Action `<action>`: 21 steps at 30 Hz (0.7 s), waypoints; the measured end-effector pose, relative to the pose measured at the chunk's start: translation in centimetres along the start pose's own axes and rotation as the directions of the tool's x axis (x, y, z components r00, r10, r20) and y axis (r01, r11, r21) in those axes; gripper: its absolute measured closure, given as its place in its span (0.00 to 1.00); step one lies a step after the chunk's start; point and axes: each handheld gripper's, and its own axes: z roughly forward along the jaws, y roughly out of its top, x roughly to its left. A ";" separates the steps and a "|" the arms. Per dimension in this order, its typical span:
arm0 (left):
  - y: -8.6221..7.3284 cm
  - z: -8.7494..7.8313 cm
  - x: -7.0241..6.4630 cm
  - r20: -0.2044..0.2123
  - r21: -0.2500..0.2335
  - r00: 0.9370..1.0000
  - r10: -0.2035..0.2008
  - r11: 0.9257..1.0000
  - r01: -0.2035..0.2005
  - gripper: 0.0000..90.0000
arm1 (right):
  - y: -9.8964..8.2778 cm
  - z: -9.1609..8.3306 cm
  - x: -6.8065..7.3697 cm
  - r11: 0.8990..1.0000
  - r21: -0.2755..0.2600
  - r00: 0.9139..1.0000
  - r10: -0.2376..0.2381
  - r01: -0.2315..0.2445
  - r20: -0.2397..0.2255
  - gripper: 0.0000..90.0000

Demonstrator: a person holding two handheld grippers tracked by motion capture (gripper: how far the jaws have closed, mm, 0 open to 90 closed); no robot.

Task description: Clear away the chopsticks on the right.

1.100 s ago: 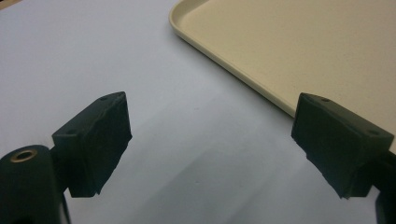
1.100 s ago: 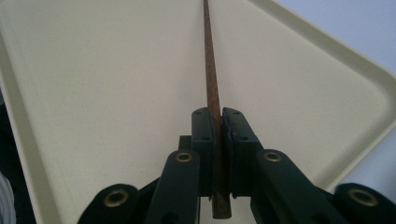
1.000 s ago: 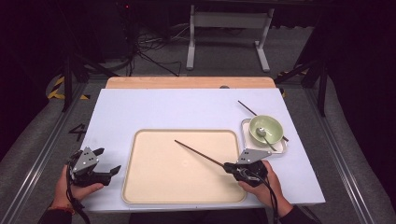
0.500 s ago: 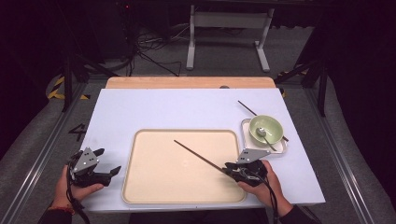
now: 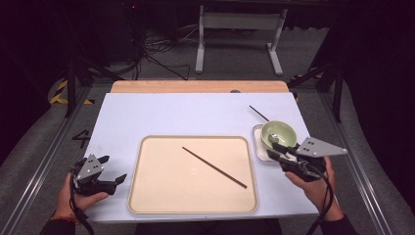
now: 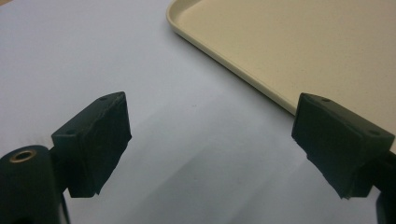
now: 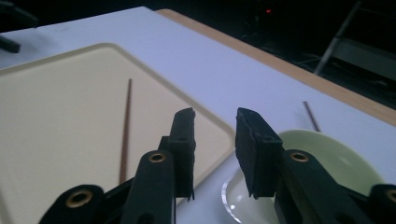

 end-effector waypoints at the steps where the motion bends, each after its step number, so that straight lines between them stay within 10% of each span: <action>1: 0.0 0.0 0.0 -0.001 -0.001 1.000 -0.002 1.000 0.002 0.14 | 0.0 -0.3 -0.5 1.000 -0.005 1.000 0.007 -0.007 0.018 0.75; 9: -0.1 0.0 0.0 0.004 -0.003 1.000 -0.006 1.000 0.006 0.13 | -1.3 -2.2 -5.0 0.998 0.021 0.983 0.052 -0.057 0.175 0.68; 14: 0.0 -0.1 0.1 -0.004 -0.007 1.000 -0.004 1.000 0.004 0.13 | -4.2 -2.2 -8.2 0.992 0.087 0.940 0.052 -0.086 0.338 0.62; 21: 0.0 0.0 0.0 -0.002 -0.001 1.000 -0.001 1.000 0.001 0.13 | -7.4 0.2 -10.5 0.972 0.144 0.941 0.135 -0.187 0.310 0.60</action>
